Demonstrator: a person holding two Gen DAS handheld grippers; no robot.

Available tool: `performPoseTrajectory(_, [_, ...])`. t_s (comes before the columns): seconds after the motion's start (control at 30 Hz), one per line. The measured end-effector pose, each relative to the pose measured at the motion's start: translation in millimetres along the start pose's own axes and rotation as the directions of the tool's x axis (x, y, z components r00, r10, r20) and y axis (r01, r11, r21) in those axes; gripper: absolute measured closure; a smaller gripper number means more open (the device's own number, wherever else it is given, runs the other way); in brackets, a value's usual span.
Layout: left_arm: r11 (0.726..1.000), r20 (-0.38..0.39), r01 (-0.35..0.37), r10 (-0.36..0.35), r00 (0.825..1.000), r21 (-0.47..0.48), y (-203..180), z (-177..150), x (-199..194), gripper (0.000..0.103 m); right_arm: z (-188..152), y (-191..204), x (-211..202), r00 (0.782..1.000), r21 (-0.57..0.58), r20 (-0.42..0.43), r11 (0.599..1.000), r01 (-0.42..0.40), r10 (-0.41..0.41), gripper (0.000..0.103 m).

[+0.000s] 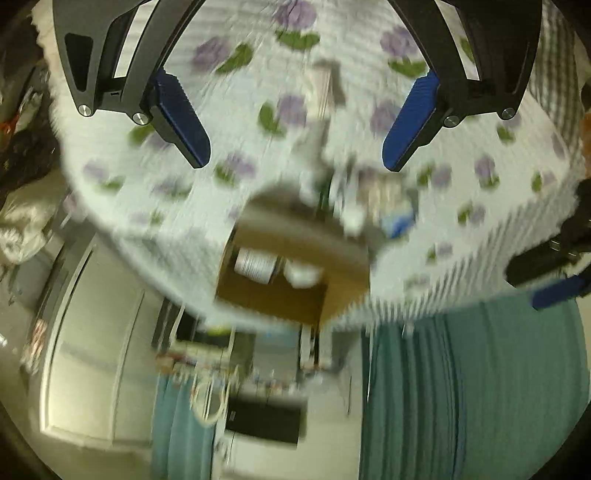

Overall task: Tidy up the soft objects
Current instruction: 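Grasp the white cylinder with the left tool while the right grasps the white strap item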

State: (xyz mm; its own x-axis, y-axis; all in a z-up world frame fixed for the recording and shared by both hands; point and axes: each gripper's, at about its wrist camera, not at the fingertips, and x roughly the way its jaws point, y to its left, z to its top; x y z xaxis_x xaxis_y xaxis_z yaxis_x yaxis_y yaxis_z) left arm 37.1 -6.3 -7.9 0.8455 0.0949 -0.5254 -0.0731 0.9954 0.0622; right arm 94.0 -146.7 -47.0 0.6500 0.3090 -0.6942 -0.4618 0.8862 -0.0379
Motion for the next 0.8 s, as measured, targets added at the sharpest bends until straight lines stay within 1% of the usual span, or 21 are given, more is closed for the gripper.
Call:
performPoseTrajectory(0.07, [1.000,-0.027,-0.002,0.002,1.000,-0.010,-4,-23,12,0.007,-21,1,23,0.999,-0.004,-0.045,1.000,-0.004,0.004,0.009])
performPoseTrajectory(0.13, [1.000,-0.055,-0.007,0.006,0.998,-0.017,-10,-39,25,0.007,-38,0,43,0.996,0.004,-0.086,1.000,-0.005,0.006,0.020])
performPoseTrajectory(0.17, [1.000,-0.079,-0.010,0.008,0.997,-0.025,-14,-49,36,0.007,-46,1,52,0.994,0.011,-0.105,1.000,-0.018,0.019,0.022])
performPoseTrajectory(0.23, [0.999,-0.127,-0.003,-0.003,0.992,-0.045,-17,-65,52,0.007,-60,2,67,0.990,0.025,-0.132,0.999,-0.038,0.041,0.030])
performPoseTrajectory(0.27, [0.999,-0.150,0.005,-0.012,0.989,-0.050,-19,-71,59,0.007,-65,2,72,0.991,0.026,-0.131,0.999,-0.035,0.038,0.033])
performPoseTrajectory(0.3, [0.999,-0.171,0.013,-0.021,0.985,-0.052,-20,-77,63,0.007,-69,1,79,0.988,0.031,-0.146,0.999,-0.040,0.044,0.040])
performPoseTrajectory(0.33, [0.999,-0.190,0.020,-0.029,0.981,-0.048,-22,-82,66,0.007,-73,1,86,0.985,0.032,-0.167,0.999,-0.042,0.046,0.049])
performPoseTrajectory(0.37, [0.999,-0.204,0.030,-0.038,0.978,-0.042,-24,-86,69,0.008,-76,1,91,0.982,0.030,-0.182,0.999,-0.041,0.046,0.054])
performPoseTrajectory(0.4, [0.999,-0.213,0.033,-0.040,0.976,-0.036,-26,-88,70,0.008,-79,2,96,0.979,0.030,-0.198,0.998,-0.047,0.052,0.067])
performPoseTrajectory(0.43, [0.999,-0.219,0.033,-0.040,0.975,-0.034,-25,-90,71,0.008,-79,1,98,0.975,0.032,-0.212,0.998,-0.062,0.067,0.076])
performPoseTrajectory(0.47, [0.999,-0.222,0.036,-0.043,0.974,-0.035,-25,-90,71,0.008,-79,1,99,0.973,0.037,-0.218,0.996,-0.076,0.083,0.076])
performPoseTrajectory(0.57, [0.997,-0.214,0.048,-0.059,0.975,-0.055,-24,-87,67,0.009,-75,-1,88,0.978,0.036,-0.189,0.996,-0.081,0.087,0.078])
performPoseTrajectory(0.67, [0.996,-0.209,0.060,-0.072,0.975,-0.059,-31,-78,64,0.009,-66,-6,71,0.986,0.027,-0.152,0.997,-0.067,0.071,0.079])
performPoseTrajectory(0.77, [0.995,-0.216,0.085,-0.096,0.972,-0.058,-48,-67,68,0.009,-52,-18,57,0.991,0.036,-0.124,0.998,-0.051,0.055,0.079])
performPoseTrajectory(0.8, [0.994,-0.214,0.095,-0.105,0.971,-0.058,-54,-64,69,0.015,-47,-22,55,0.992,0.036,-0.120,0.998,-0.043,0.047,0.079])
